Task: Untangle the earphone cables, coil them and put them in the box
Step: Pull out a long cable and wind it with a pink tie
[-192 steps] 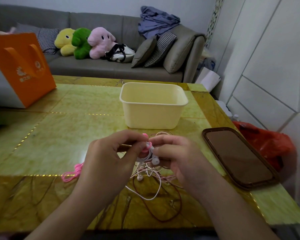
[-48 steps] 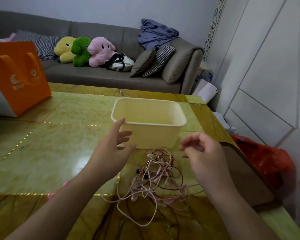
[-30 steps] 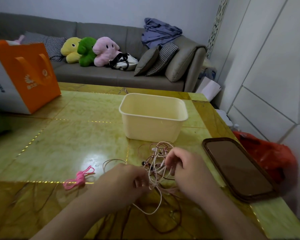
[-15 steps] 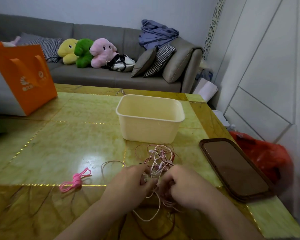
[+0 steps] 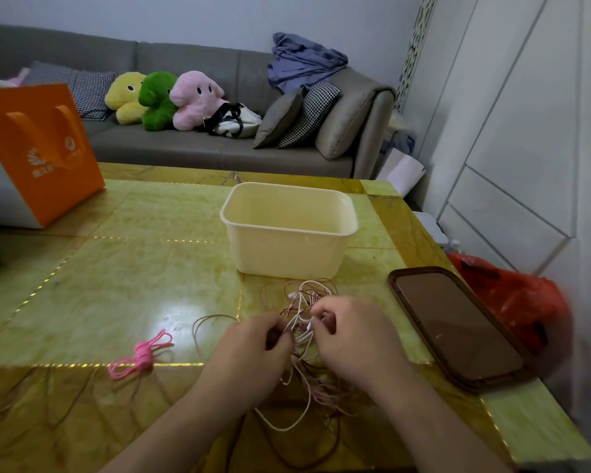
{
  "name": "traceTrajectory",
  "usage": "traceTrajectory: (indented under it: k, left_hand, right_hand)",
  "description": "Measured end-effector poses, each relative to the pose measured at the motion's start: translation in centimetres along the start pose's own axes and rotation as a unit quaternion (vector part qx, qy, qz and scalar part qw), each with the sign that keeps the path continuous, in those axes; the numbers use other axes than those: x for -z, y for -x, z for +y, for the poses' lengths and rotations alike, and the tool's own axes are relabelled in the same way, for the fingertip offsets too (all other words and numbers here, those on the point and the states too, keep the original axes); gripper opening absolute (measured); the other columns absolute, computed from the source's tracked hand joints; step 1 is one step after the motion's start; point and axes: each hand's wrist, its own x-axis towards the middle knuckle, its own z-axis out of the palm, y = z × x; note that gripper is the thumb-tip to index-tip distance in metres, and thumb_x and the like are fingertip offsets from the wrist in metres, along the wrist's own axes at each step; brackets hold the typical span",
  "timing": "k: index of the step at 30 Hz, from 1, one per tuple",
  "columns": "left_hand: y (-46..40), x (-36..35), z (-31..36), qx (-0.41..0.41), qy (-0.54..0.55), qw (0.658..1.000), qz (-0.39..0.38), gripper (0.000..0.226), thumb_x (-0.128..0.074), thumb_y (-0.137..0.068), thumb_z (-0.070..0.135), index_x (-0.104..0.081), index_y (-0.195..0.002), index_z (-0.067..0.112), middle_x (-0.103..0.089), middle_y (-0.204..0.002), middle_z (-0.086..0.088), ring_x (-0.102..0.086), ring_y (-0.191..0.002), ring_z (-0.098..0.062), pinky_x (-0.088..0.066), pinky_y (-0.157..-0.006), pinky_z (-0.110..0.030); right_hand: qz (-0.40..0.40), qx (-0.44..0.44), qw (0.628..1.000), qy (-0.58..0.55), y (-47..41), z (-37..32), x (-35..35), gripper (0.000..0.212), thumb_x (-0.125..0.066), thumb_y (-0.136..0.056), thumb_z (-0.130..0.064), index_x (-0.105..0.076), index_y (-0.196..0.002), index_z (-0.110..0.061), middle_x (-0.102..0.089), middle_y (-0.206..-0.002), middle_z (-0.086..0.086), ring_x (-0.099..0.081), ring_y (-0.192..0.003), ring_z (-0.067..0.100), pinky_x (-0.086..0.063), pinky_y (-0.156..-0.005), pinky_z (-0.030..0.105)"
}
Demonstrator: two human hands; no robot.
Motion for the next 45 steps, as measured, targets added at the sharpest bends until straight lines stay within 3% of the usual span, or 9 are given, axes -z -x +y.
traceTrajectory:
  k: [4, 10, 14, 23, 28, 33, 35, 39, 45]
  left_hand:
    - [0.2, 0.3, 0.2, -0.023, -0.004, 1.000, -0.004, 0.015, -0.065, -0.094, 0.025, -0.067, -0.079, 0.026, -0.067, -0.070, 0.004, -0.062, -0.068, -0.012, -0.051, -0.064, -0.034]
    - [0.1, 0.3, 0.3, -0.018, 0.000, 1.000, -0.019, 0.012, -0.065, -0.092, 0.025, -0.069, -0.082, 0.030, -0.071, -0.071, 0.008, -0.065, -0.067, -0.010, -0.054, -0.068, -0.039]
    - [-0.6, 0.3, 0.8, -0.012, 0.032, 0.999, 0.013, 0.003, -0.065, -0.098, 0.036, -0.066, -0.099, 0.038, -0.072, -0.072, 0.013, -0.064, -0.064, -0.006, -0.048, -0.057, -0.026]
    - [-3.0, -1.4, 1.5, -0.022, -0.092, 0.995, 0.006, 0.016, -0.068, -0.094, 0.043, -0.078, -0.101, 0.032, -0.066, -0.071, 0.008, -0.067, -0.080, -0.018, -0.056, -0.070, -0.037]
    - [-3.8, -2.5, 1.1, 0.013, -0.139, 0.990, -0.012, 0.023, -0.065, -0.089, 0.052, -0.077, -0.091, 0.032, -0.072, -0.078, 0.005, -0.070, -0.079, -0.023, -0.060, -0.066, -0.039]
    - [-3.9, -2.3, 1.0, -0.009, -0.063, 0.998, 0.027, 0.013, -0.068, -0.092, 0.031, -0.071, -0.079, 0.030, -0.059, -0.065, 0.011, -0.058, -0.067, -0.011, -0.049, -0.062, -0.027]
    - [-3.7, -1.6, 1.3, -0.025, -0.018, 0.998, 0.053, 0.017, -0.073, -0.093, 0.028, -0.068, -0.077, 0.030, -0.062, -0.067, 0.011, -0.058, -0.067, -0.004, -0.040, -0.057, -0.014]
    - [-3.3, 0.3, 1.9, -0.022, 0.135, 0.990, 0.043, 0.014, -0.074, -0.096, 0.024, -0.072, -0.081, 0.025, -0.068, -0.068, 0.002, -0.058, -0.060, -0.006, -0.044, -0.057, -0.017]
    - [-2.2, 1.8, 3.3, 0.000, 0.355, 0.935, -0.015, 0.014, -0.063, -0.101, 0.011, -0.074, -0.096, 0.004, -0.080, -0.099, -0.010, -0.071, -0.093, -0.016, -0.054, -0.092, -0.031]
  right_hand:
    - [0.073, 0.024, 0.996, -0.045, -0.6, 0.3, -0.1, 0.022, -0.056, -0.100, -0.022, -0.073, -0.106, -0.034, -0.059, -0.098, -0.015, -0.058, -0.079, 0.008, -0.047, -0.062, 0.027]
    - [-0.029, 0.023, 0.999, 0.014, -0.6, 0.5, -0.9, 0.005, -0.067, -0.101, -0.031, -0.071, -0.099, -0.031, -0.054, -0.105, -0.015, -0.053, -0.090, 0.010, -0.037, -0.063, 0.022]
    - [-0.029, 0.027, 0.999, 0.004, -0.4, 0.6, -0.6, 0.011, -0.070, -0.094, -0.037, -0.077, -0.095, -0.028, -0.060, -0.099, -0.014, -0.060, -0.090, 0.009, -0.053, -0.074, 0.028]
    - [-0.103, 0.005, 0.994, -0.032, 0.4, 0.5, 0.5, 0.027, -0.059, -0.087, -0.016, -0.082, -0.097, -0.026, -0.074, -0.091, -0.010, -0.067, -0.080, 0.008, -0.061, -0.070, 0.025]
    - [-0.102, -0.007, 0.994, -0.040, 0.0, 0.9, 0.3, 0.031, -0.054, -0.081, -0.020, -0.079, -0.098, -0.027, -0.076, -0.090, -0.007, -0.069, -0.077, 0.010, -0.063, -0.070, 0.037]
    - [-0.066, -0.018, 0.996, -0.053, -0.5, 1.0, -0.1, 0.024, -0.056, -0.102, -0.037, -0.072, -0.119, -0.034, -0.073, -0.094, -0.013, -0.066, -0.077, 0.006, -0.055, -0.063, 0.028]
    - [-0.059, -0.055, 0.996, -0.034, -0.7, 1.1, -0.2, 0.023, -0.060, -0.103, -0.047, -0.071, -0.116, -0.032, -0.070, -0.086, -0.012, -0.064, -0.071, 0.006, -0.047, -0.056, 0.026]
    - [-0.047, -0.136, 0.989, -0.017, -0.9, 1.4, -0.3, 0.029, -0.070, -0.093, -0.059, -0.068, -0.107, -0.033, -0.068, -0.082, -0.012, -0.067, -0.074, 0.010, -0.047, -0.055, 0.029]
    - [-0.035, -0.154, 0.986, -0.055, -0.4, 0.6, -0.2, 0.030, -0.075, -0.088, -0.058, -0.068, -0.106, -0.035, -0.068, -0.083, -0.012, -0.068, -0.079, 0.012, -0.058, -0.066, 0.035]
